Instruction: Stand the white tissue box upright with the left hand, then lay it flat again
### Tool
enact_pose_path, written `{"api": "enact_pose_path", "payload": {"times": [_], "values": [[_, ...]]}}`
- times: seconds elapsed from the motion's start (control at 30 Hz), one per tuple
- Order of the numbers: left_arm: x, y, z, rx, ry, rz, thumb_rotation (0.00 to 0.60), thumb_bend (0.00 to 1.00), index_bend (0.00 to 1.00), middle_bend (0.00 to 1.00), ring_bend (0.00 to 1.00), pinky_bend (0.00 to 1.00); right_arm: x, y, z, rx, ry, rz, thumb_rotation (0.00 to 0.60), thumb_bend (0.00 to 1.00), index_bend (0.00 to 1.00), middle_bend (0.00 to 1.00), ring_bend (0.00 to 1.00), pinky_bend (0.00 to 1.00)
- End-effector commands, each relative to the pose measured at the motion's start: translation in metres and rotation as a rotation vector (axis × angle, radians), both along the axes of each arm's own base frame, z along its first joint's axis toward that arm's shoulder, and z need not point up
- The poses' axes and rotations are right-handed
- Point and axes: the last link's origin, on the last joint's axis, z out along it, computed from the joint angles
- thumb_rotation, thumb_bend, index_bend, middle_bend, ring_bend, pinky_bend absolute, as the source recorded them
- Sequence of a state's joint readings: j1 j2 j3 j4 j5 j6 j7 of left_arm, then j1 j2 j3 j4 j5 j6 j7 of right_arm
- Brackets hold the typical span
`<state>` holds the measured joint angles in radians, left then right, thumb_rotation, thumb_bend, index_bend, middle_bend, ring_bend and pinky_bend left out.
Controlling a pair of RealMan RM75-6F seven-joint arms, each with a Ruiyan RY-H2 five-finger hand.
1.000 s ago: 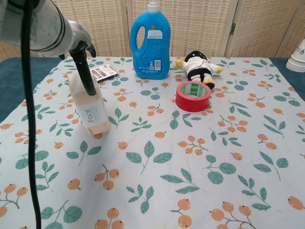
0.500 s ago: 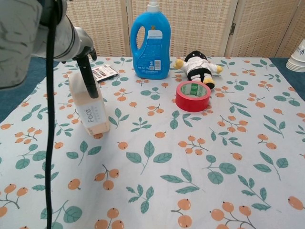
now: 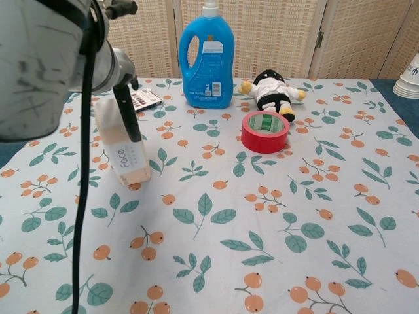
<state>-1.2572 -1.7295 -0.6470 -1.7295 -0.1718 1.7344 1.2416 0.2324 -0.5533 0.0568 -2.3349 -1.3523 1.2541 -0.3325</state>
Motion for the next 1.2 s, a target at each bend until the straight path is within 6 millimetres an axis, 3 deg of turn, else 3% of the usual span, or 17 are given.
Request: {"api": "enact_pose_path", "payload": {"times": [0.03,0.4,0.63,0.93,1.2], "values": [[-0.001,0.002,-0.002,-0.001,0.003,0.003,0.6,0.15,0.0,0.05,0.0,0.1,0.0,0.0,0.0,0.003,0.001,0.001,0.6,0.06,0.2,0.17,0.0,0.0],[-0.012,0.013,-0.007,-0.004,0.042,0.028,0.6,0.15,0.0,0.07,0.0,0.1,-0.003,-0.003,-0.001,0.008,0.005,-0.01,0.6,0.06,0.2,0.17,0.0,0.0],[-0.016,0.013,-0.008,-0.004,0.056,0.026,0.6,0.17,0.0,0.17,0.02,0.17,-0.004,-0.004,-0.002,0.015,0.004,-0.023,0.6,0.06,0.2,0.17,0.0,0.0],[-0.02,0.009,-0.01,0.005,0.082,0.004,0.6,0.23,0.23,0.3,0.12,0.24,-0.004,-0.005,-0.001,0.012,-0.009,-0.032,0.6,0.06,0.2,0.17,0.0,0.0],[-0.022,0.008,-0.011,0.005,0.098,-0.001,0.6,0.26,0.32,0.37,0.18,0.28,-0.005,-0.005,-0.001,0.014,-0.012,-0.036,0.6,0.06,0.2,0.17,0.0,0.0]]}}
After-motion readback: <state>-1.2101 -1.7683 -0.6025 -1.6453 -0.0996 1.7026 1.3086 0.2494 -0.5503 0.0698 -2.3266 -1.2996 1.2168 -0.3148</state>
